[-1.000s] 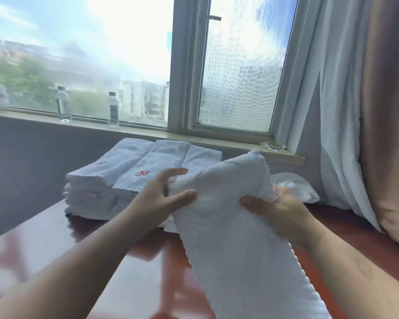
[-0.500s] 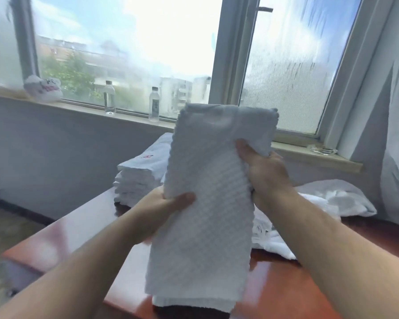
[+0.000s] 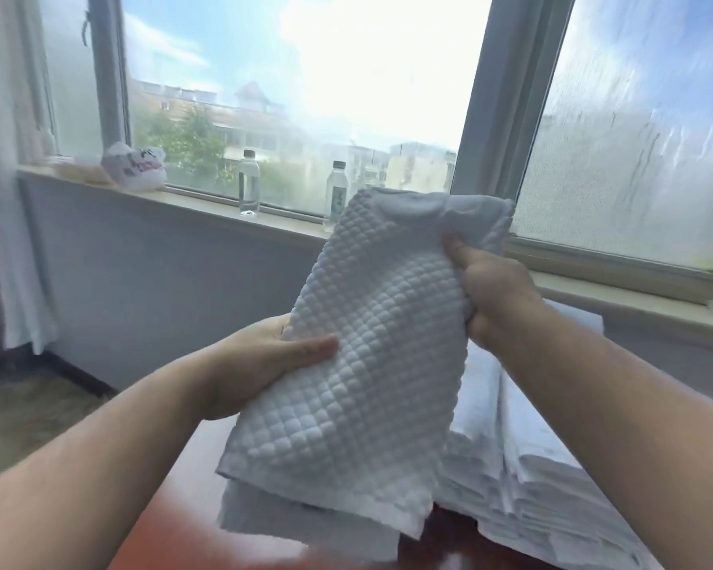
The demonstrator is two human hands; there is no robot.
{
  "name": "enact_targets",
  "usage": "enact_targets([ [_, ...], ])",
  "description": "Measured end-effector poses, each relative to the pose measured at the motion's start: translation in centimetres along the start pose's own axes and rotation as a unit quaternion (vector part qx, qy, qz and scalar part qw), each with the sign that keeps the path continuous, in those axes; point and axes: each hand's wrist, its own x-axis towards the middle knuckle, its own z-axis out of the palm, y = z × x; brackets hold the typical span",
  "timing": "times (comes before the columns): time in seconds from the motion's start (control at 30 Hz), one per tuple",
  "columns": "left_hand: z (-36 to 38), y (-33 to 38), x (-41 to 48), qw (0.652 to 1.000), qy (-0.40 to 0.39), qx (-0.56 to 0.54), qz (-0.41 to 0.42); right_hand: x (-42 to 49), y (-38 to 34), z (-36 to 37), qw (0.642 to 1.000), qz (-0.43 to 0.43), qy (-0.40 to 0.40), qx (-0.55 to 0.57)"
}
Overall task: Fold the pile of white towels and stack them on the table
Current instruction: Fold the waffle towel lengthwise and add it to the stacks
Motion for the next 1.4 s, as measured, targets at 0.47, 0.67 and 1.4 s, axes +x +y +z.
enact_targets([
  [0.47,-6.9,0.8,12.6,0.887,0.182,0.345,-0.246,16.2,8.1,0.8,0.961,0.214,-0.049,-0.169],
  [0.67,-7.8,0.2,14.3,0.859,0.220,0.430,-0.171,18.1,10.0,0.7,0.966,0.082,0.021,-0.244],
  [1.4,-1.1,-2.6,14.2,0.774,0.186,0.605,-0.020,14.4,10.1,-1.8,0.843,-0.072,-0.149,-0.511],
])
